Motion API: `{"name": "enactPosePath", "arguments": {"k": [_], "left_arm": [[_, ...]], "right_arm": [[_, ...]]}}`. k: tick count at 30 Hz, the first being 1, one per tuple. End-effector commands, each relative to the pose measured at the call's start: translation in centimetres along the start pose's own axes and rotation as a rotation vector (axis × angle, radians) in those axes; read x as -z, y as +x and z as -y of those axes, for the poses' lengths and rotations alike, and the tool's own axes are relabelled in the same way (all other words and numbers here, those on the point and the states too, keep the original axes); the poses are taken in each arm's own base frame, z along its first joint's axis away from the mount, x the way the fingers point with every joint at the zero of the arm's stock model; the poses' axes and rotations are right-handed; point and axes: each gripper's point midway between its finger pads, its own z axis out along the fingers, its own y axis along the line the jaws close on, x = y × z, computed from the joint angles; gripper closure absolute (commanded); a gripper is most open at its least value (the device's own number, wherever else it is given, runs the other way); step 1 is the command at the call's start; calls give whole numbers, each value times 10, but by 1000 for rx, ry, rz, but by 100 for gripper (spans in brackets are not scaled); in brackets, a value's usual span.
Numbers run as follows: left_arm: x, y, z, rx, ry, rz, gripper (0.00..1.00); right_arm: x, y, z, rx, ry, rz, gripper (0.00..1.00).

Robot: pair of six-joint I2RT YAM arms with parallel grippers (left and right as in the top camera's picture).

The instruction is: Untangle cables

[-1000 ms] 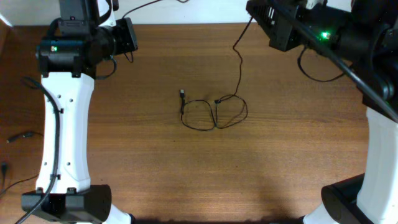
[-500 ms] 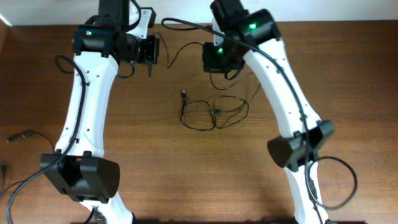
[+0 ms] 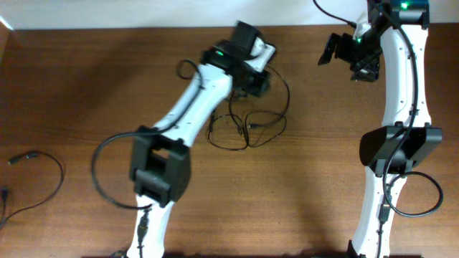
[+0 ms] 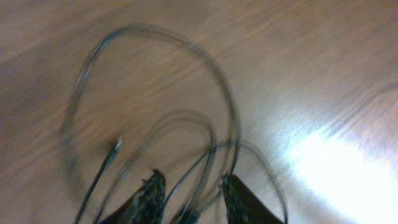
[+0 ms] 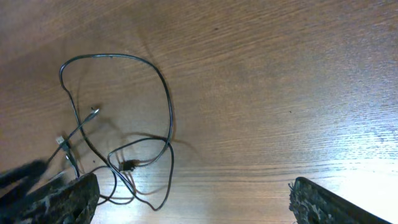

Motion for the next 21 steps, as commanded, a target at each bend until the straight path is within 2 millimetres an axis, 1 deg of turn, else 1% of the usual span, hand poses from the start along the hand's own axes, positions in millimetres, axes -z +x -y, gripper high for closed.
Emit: {"name": "enactPosePath", "arguments": {"k": [1, 3, 4, 6, 8, 9, 10, 12, 14, 16, 17, 18, 19, 20, 21], "left_arm": [[-56, 3, 42, -82, 49, 3, 38], [-86, 6, 66, -133, 78, 23, 28], [-99, 9, 70, -146, 71, 25, 25], [-115, 17, 58, -148, -8, 6, 21], [-125, 22, 43, -146, -78, -2, 23], [-129, 26, 41, -145, -82, -14, 26], [-133, 34, 33, -141, -117, -42, 34], [-131, 44, 21, -138, -184, -83, 43], [-129, 55, 13, -136, -223, -130, 57], [-130, 61, 1, -141, -291, -153, 60], [-133, 64, -1, -141, -299, -160, 70], [-132, 63, -3, -141, -306, -156, 83], [-128, 58, -14, -143, -374, -142, 100], [-119, 49, -21, -144, -419, -125, 100], [-94, 24, -25, -136, -461, -75, 100]], "right_arm": [[30, -6, 11, 1, 5, 70, 1], [38, -14, 38, -60, 10, 86, 1], [43, -17, 54, -95, 11, 91, 1], [47, -18, 70, -117, 17, 92, 1], [48, -16, 74, -99, 22, 83, 1], [48, -16, 74, -90, 24, 83, 1], [48, -16, 74, -90, 24, 82, 1], [48, -16, 74, -90, 24, 82, 1], [48, -16, 74, -90, 23, 82, 1], [48, -15, 74, -90, 23, 80, 1], [47, -14, 74, -90, 24, 77, 1], [47, -14, 74, -91, 24, 75, 1], [47, -13, 74, -91, 24, 73, 1], [47, -13, 74, -91, 24, 73, 1], [47, -13, 74, -91, 23, 73, 1]]}}
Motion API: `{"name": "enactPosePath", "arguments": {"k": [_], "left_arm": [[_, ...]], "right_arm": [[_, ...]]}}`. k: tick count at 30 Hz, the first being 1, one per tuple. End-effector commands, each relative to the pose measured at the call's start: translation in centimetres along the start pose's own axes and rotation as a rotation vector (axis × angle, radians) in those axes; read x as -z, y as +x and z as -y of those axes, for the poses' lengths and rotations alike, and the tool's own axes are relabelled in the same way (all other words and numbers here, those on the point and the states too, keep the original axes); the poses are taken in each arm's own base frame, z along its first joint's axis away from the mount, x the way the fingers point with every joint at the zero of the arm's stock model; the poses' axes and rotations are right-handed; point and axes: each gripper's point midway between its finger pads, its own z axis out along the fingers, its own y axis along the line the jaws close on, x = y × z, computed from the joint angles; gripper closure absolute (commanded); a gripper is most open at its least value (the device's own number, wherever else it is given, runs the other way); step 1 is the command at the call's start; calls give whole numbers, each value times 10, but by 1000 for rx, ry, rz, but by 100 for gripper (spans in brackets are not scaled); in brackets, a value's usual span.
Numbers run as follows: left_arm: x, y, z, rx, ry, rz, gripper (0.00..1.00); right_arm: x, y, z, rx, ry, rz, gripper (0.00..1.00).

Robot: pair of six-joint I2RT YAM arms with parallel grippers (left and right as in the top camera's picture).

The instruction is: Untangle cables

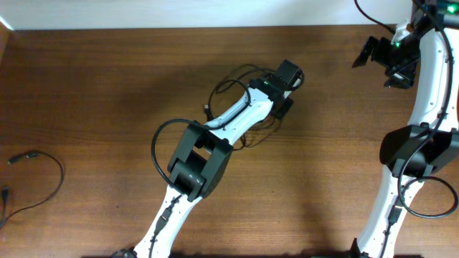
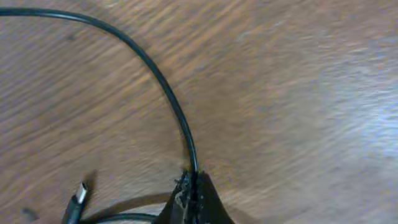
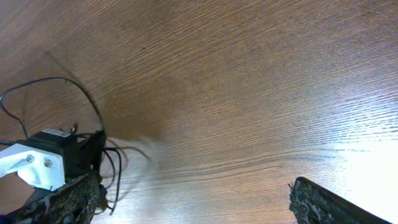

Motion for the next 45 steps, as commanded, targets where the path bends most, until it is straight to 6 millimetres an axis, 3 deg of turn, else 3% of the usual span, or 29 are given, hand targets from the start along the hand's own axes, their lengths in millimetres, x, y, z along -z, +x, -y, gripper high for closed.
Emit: {"name": "enactPosePath", "arguments": {"k": [1, 2, 3, 5, 8, 9, 10, 12, 13, 14, 16, 17, 19, 22, 28, 32, 35, 39, 41, 43, 45], "left_arm": [[38, -32, -46, 42, -141, 56, 100], [95, -62, -76, 92, -159, 135, 100], [128, -73, -95, 120, -172, 168, 100], [197, -80, -137, 182, -206, 223, 100], [296, -73, -193, 275, -263, 331, 100], [324, -70, -201, 292, -261, 372, 100], [357, -67, -202, 301, -243, 428, 100], [378, -65, -198, 300, -225, 463, 100], [384, -62, -198, 300, -226, 467, 100], [384, -61, -197, 300, -226, 461, 100], [383, -58, -198, 301, -226, 451, 100], [384, -58, -199, 302, -228, 453, 100], [384, -58, -201, 310, -230, 454, 100], [383, -59, -198, 344, -198, 460, 100], [382, -61, -192, 337, -163, 463, 100], [382, -60, -194, 340, -165, 463, 100], [381, -56, -198, 348, -172, 451, 100], [381, -56, -199, 349, -173, 451, 100], [381, -55, -202, 354, -180, 450, 100], [395, -50, -217, 381, -201, 474, 100], [439, -48, -228, 401, -230, 573, 100]], "right_arm": [[25, 1, -7, 29, -9, 57, 1], [25, 1, -7, 30, -9, 56, 1], [24, 2, -9, 35, -9, 55, 1], [22, 5, -18, 76, -11, 50, 1], [17, 11, -35, 117, -15, 38, 1], [15, 15, -43, 135, -17, 33, 1], [12, 25, -67, 198, -76, 9, 1], [9, 44, -105, 288, -186, -34, 1], [8, 56, -126, 320, -239, -61, 1], [7, 77, -162, 385, -336, -99, 1], [5, 97, -192, 442, -389, -129, 1], [6, 112, -219, 455, -455, -148, 1], [13, 120, -263, 388, -582, -156, 1], [23, 117, -313, 268, -708, -141, 1], [18, 156, -379, 247, -889, -308, 1], [5, 183, -383, 279, -854, -368, 12], [-31, 191, -365, 264, -781, -431, 21], [-57, 187, -362, 258, -765, -424, 46], [-67, 180, -355, 303, -719, -358, 51], [-86, 165, -315, 292, -549, -309, 51], [-96, 149, -277, 272, -403, -274, 51]]}}
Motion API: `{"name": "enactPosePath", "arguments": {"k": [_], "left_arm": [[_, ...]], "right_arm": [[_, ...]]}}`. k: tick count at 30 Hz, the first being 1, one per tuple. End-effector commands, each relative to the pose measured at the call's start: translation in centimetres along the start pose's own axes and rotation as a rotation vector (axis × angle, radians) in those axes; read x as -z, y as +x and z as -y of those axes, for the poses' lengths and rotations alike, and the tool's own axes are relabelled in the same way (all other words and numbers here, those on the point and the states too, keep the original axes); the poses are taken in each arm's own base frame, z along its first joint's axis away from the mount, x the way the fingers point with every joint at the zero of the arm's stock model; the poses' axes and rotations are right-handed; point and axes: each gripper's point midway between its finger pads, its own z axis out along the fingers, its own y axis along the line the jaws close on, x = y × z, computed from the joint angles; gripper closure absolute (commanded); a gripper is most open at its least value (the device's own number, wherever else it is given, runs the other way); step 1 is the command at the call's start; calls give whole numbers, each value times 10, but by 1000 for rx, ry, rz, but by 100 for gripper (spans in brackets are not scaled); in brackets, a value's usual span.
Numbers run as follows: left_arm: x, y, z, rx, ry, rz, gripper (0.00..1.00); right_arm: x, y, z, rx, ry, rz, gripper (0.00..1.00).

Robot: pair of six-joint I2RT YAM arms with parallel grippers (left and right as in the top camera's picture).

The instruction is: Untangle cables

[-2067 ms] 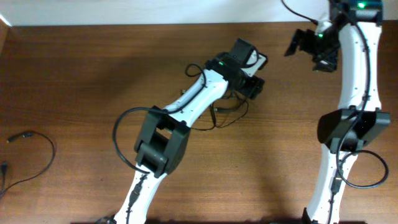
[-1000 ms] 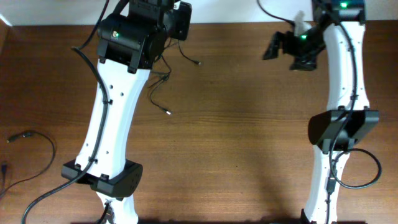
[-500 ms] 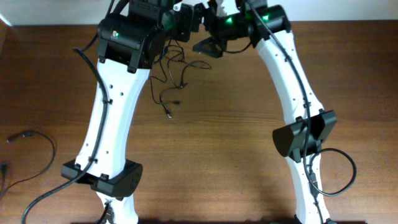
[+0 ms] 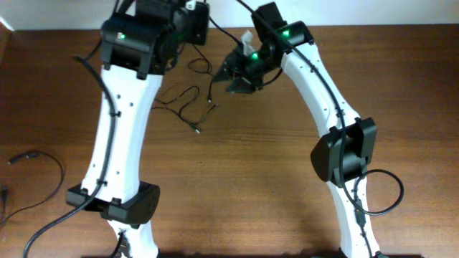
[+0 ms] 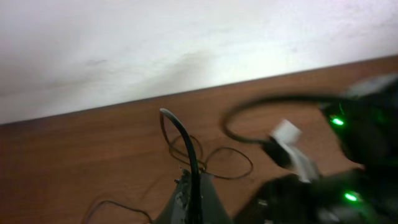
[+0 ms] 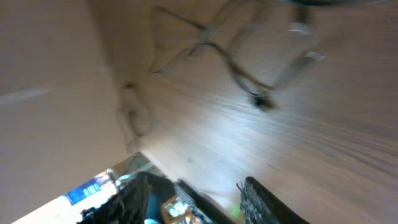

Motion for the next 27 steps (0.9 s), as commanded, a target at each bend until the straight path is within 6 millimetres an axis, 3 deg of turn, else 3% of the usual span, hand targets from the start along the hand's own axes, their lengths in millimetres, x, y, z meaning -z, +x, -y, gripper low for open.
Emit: {"name": "enactPosePath", "arguments": {"k": [1, 2, 4, 5, 7, 9, 10, 11, 12, 13, 15, 17, 18, 19, 20, 21, 24, 25, 27], "left_arm": [[90, -46, -31, 66, -27, 233, 100], [123, -58, -48, 91, -52, 317, 100], [172, -73, -96, 149, -157, 449, 100], [192, -80, -133, 189, -244, 517, 100], [215, -84, -236, 276, -490, 616, 100], [197, -66, -323, 333, -659, 588, 100], [185, -52, -350, 357, -700, 544, 100], [159, -21, -388, 402, -747, 449, 100], [148, -4, -404, 426, -764, 392, 100], [117, 41, -430, 508, -775, 251, 100], [66, 94, -440, 566, -740, 52, 100], [31, 137, -438, 628, -707, -107, 100], [-2, 181, -436, 695, -679, -251, 94], [-17, 201, -435, 711, -664, -320, 75], [-31, 222, -432, 724, -648, -392, 1], [-38, 234, -429, 738, -639, -434, 1], [-28, 227, -424, 801, -646, -405, 1], [-19, 214, -416, 807, -606, -373, 1], [-2, 189, -394, 816, -512, -314, 1]], "right_arm": [[24, -24, 57, 26, 194, 88, 51], [30, -25, 65, 27, 216, 91, 51], [40, -28, 76, 21, 237, 95, 50], [42, -27, 80, 18, 245, 89, 50], [42, -21, 83, 40, 260, 63, 50], [41, -16, 84, 36, 267, 47, 50], [41, -15, 84, 33, 268, 44, 50], [41, -15, 85, 31, 269, 41, 50], [41, -15, 85, 31, 269, 41, 50], [41, -15, 85, 31, 269, 41, 50], [41, -15, 85, 31, 269, 41, 49], [41, -14, 85, 29, 270, 39, 49], [41, -13, 85, 52, 271, 33, 49], [40, -12, 84, 51, 272, 30, 45], [40, -12, 84, 51, 272, 30, 44], [40, -12, 84, 52, 271, 30, 43], [40, -11, 85, 50, 274, 24, 34], [40, -10, 85, 66, 275, 18, 26], [45, -10, 86, 102, 275, 17, 21]]}}
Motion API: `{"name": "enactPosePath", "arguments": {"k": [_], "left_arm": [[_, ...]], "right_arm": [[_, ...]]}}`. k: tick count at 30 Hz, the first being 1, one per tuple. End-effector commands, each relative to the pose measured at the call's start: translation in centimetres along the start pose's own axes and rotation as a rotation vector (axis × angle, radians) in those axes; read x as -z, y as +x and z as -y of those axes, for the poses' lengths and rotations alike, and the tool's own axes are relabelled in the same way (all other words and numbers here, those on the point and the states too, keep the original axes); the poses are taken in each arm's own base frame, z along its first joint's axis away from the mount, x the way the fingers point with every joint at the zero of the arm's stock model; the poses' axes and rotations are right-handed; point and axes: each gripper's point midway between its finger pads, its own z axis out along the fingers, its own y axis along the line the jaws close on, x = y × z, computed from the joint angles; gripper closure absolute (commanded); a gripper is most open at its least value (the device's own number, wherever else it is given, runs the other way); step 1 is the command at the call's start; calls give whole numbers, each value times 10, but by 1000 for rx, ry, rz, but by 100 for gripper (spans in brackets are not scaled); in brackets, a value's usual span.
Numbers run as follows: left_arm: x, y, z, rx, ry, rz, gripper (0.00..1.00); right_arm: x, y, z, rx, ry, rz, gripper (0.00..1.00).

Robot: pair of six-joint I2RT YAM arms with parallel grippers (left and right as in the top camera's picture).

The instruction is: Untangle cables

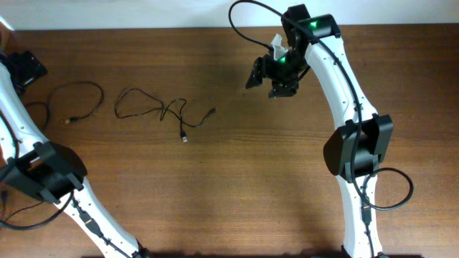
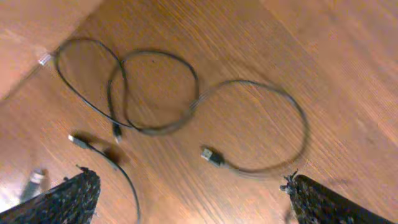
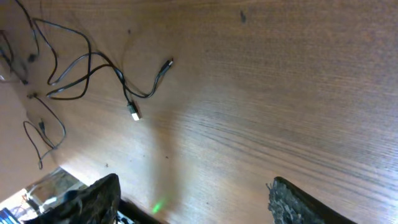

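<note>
Two thin black cables lie apart on the wooden table at the left. One is a loop [image 1: 77, 99] at the far left. The other is a wavy cable [image 1: 154, 109] whose plug [image 1: 184, 136] points to the front; it also shows in the right wrist view as the wavy cable [image 3: 93, 67]. My left gripper [image 1: 25, 68] is at the back left corner, and in its own view the left gripper [image 2: 194, 198] is open above a looped cable [image 2: 155, 93] with a plug [image 2: 211, 155]. My right gripper [image 1: 276, 72] hangs right of centre, and in its own view the right gripper [image 3: 199, 199] is open and empty.
The white wall runs along the table's back edge [image 1: 179, 29]. My left arm's lower link [image 1: 43, 175] stands at the left edge. My right arm's elbow [image 1: 355, 150] rises at the right. Bare wood [image 1: 237, 186] fills the middle and front.
My left gripper was shut on a cable held up near the back wall; now it is open at the far left. The cables lie on the table. The right gripper has moved right.
A tangle of cables lay at the table's centre with my left gripper open over it. Then that gripper was shut on a cable. Later it held the cable high at the back left, the right gripper close by. Now two cables lie apart at the left.
</note>
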Motion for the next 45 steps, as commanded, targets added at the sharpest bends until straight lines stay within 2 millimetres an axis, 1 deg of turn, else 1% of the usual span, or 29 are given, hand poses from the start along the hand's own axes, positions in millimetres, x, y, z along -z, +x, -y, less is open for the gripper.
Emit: {"name": "enactPosePath", "arguments": {"k": [1, 2, 4, 5, 6, 8, 9, 10, 11, 13, 14, 15, 17, 18, 21, 22, 23, 25, 27, 29, 31, 34, 36, 38, 39, 41, 42, 44, 45], "left_arm": [[82, -7, 25, 0, 200, 101, 0], [102, -5, 36, -36, 255, 124, 0], [160, 12, 63, -136, 321, 184, 1], [189, 30, 91, -259, 361, 212, 1], [199, 46, 117, -362, 393, 208, 1], [198, 81, 160, -539, 433, 148, 0], [193, 100, 185, -680, 453, 127, 0], [186, 114, 203, -787, 466, 107, 0], [173, 133, 222, -896, 476, 69, 0], [142, 159, 245, -957, 476, -31, 0], [113, 178, 256, -984, 464, -120, 0], [91, 188, 258, -987, 435, -185, 4], [41, 192, 239, -847, 220, -289, 7], [26, 195, 234, -806, 160, -316, 9], [-7, 210, 234, -712, 105, -392, 16], [-13, 212, 233, -696, 88, -403, 17], [-17, 213, 233, -687, 82, -408, 23], [-22, 213, 231, -631, 46, -406, 28], [-34, 219, 227, -540, -5, -431, 46], [-56, 237, 228, -491, -44, -476, 45], [-73, 255, 234, -519, -58, -502, 45], [-88, 279, 243, -563, -69, -521, 46], [-96, 289, 240, -570, -81, -540, 48], [-105, 301, 232, -578, -103, -571, 62], [-108, 308, 226, -584, -119, -595, 76], [-112, 320, 215, -593, -148, -636, 96], [-113, 323, 213, -595, -155, -647, 100], [-111, 316, 219, -598, -133, -623, 100], [-95, 299, 239, -605, -52, -583, 100]], "right_arm": [[8, -2, 2, 66, 6, 14, 21], [23, -2, 1, 80, 0, 39, 21], [81, -3, -1, 92, -17, 155, 21], [118, 1, 5, 73, -24, 220, 20], [144, 7, 15, 59, -21, 256, 19], [158, 10, 40, 20, 22, 261, 18], [159, 10, 50, 4, 47, 261, 18], [159, 9, 53, 1, 65, 264, 18], [158, 8, 53, 2, 71, 262, 18], [157, 7, 58, 7, 96, 263, 17], [157, 7, 58, 22, 98, 262, 17], [157, 7, 59, 24, 102, 262, 17], [157, 6, 62, 21, 123, 265, 14], [157, 6, 62, 21, 123, 265, 13], [157, 5, 62, 23, 123, 268, 13], [157, 5, 62, 23, 123, 268, 13], [157, 5, 62, 23, 123, 268, 13], [156, 5, 63, 21, 124, 266, 13], [151, 6, 66, 13, 125, 250, 12], [145, 6, 70, 5, 127, 236, 12], [144, 5, 71, 5, 127, 237, 12], [144, 4, 70, 6, 127, 238, 12], [144, 4, 71, 6, 127, 238, 12], [144, 4, 71, 6, 127, 239, 12], [144, 4, 71, 6, 127, 239, 12], [144, 4, 71, 8, 127, 239, 12], [144, 4, 70, 20, 128, 238, 12], [144, 4, 71, 24, 129, 238, 12], [145, 4, 72, 31, 139, 238, 12]]}}
